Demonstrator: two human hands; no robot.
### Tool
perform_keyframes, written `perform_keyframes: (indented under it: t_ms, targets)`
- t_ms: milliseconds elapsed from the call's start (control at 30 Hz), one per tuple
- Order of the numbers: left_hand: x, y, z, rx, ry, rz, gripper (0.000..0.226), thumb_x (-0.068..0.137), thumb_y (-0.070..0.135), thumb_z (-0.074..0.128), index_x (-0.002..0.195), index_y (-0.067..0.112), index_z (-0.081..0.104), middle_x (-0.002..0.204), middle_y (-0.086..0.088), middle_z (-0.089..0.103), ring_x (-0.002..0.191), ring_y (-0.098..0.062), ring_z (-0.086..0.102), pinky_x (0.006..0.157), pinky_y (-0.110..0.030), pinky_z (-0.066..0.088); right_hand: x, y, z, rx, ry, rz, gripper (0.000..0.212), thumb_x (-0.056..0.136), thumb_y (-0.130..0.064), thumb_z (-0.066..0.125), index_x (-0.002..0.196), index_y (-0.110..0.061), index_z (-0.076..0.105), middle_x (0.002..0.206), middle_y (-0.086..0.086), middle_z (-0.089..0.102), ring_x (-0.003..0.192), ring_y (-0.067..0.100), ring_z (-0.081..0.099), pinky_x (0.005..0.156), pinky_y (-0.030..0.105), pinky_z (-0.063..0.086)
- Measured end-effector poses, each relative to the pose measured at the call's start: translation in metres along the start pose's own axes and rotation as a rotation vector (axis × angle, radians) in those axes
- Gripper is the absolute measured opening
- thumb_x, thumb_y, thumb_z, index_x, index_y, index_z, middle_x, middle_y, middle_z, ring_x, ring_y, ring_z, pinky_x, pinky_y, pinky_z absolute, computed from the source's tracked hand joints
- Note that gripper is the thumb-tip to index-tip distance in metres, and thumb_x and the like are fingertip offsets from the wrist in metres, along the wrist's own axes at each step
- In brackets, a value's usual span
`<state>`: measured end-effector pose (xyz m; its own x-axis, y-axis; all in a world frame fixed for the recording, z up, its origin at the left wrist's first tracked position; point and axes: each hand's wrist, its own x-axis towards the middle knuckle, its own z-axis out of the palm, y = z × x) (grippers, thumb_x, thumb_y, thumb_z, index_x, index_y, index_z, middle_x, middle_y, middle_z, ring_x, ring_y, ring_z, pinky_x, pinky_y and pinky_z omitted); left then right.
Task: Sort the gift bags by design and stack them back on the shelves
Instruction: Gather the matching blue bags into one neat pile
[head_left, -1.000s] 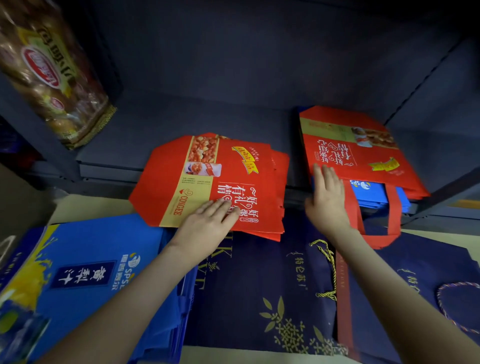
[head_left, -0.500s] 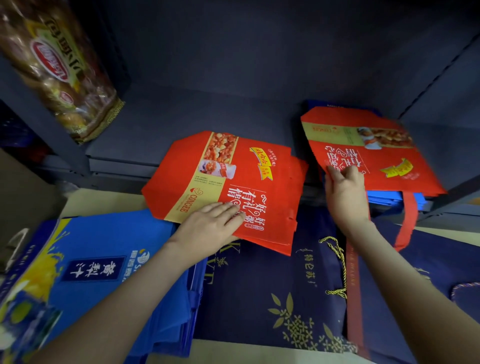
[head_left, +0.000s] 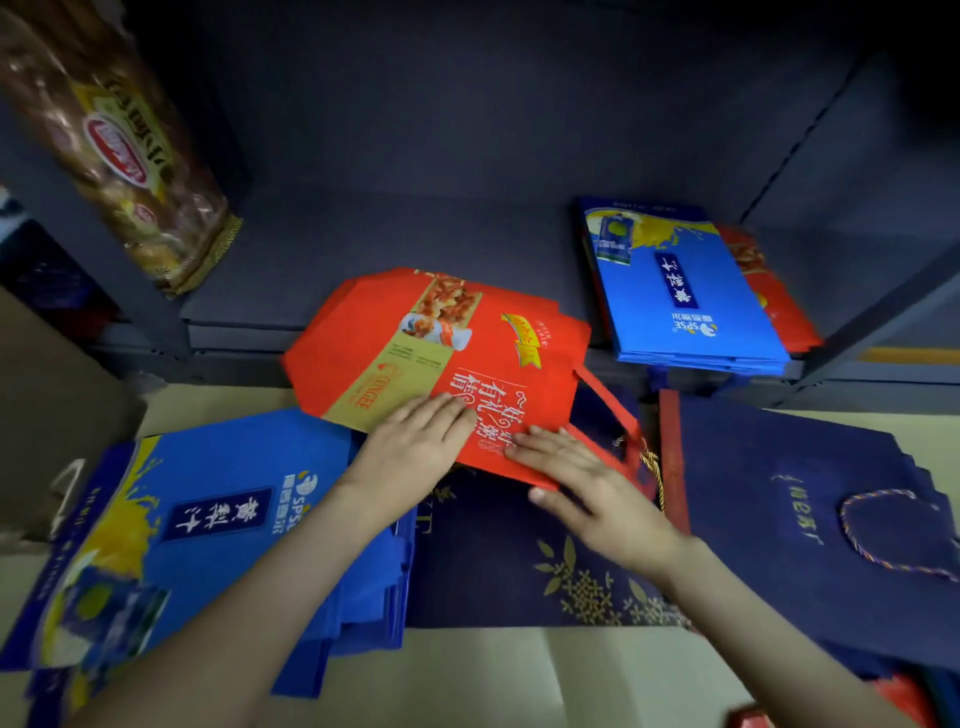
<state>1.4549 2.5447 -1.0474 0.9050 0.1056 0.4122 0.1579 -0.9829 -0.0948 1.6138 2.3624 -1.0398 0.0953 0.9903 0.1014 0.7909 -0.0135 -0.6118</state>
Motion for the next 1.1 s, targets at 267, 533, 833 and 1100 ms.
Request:
perform_keyframes:
  t_ms: [267, 533, 833, 1100]
  targets:
    - [-0.027, 0.009, -0.047, -0.068, 0.036, 0.019, 0.04, 0.078, 0.003, 0.042, 0.106, 0.003, 0.071, 0.106, -0.012, 0.071, 0.097, -0.024, 0.069, 0.086, -0.036, 0.054, -0.012, -0.037, -0.001, -0.333, 0.173, -0.035, 0.056, 0.086, -0.023, 0.055, 0.141, -0.015, 0.042, 0.139, 0.005, 0.051, 0.134, 0.018, 0.04, 0.115, 0.039, 0.025]
    - [-0.045, 0.025, -0.086, -0.093, 0.031, 0.02, 0.036, 0.078, 0.011, 0.055, 0.113, 0.006, 0.058, 0.103, -0.01, 0.071, 0.095, -0.024, 0.068, 0.08, -0.033, 0.055, -0.035, -0.064, -0.016, -0.305, 0.179, -0.093, 0.043, 0.088, -0.004, 0.052, 0.131, -0.007, 0.055, 0.132, 0.007, 0.057, 0.129, 0.016, 0.044, 0.114, 0.033, 0.025]
    - [-0.03, 0.056, -0.076, 0.05, -0.145, 0.06, 0.028, 0.072, -0.001, 0.048, 0.09, -0.002, 0.07, 0.084, -0.016, 0.071, 0.075, -0.027, 0.07, 0.064, -0.031, 0.058, -0.062, -0.099, -0.034, -0.532, 0.076, 0.022, 0.075, 0.079, -0.018, 0.068, 0.146, -0.016, 0.033, 0.143, 0.005, 0.047, 0.137, 0.02, 0.037, 0.114, 0.048, 0.026]
    - [-0.022, 0.086, -0.086, -0.002, -0.108, 0.069, 0.031, 0.075, 0.006, 0.043, 0.09, 0.001, 0.07, 0.083, -0.015, 0.071, 0.075, -0.026, 0.07, 0.064, -0.03, 0.056, -0.054, -0.122, 0.01, -0.963, 0.157, 0.309, 0.053, 0.033, -0.011, 0.09, 0.082, -0.002, 0.072, 0.065, 0.011, 0.067, 0.056, 0.027, 0.066, 0.049, 0.027, 0.052]
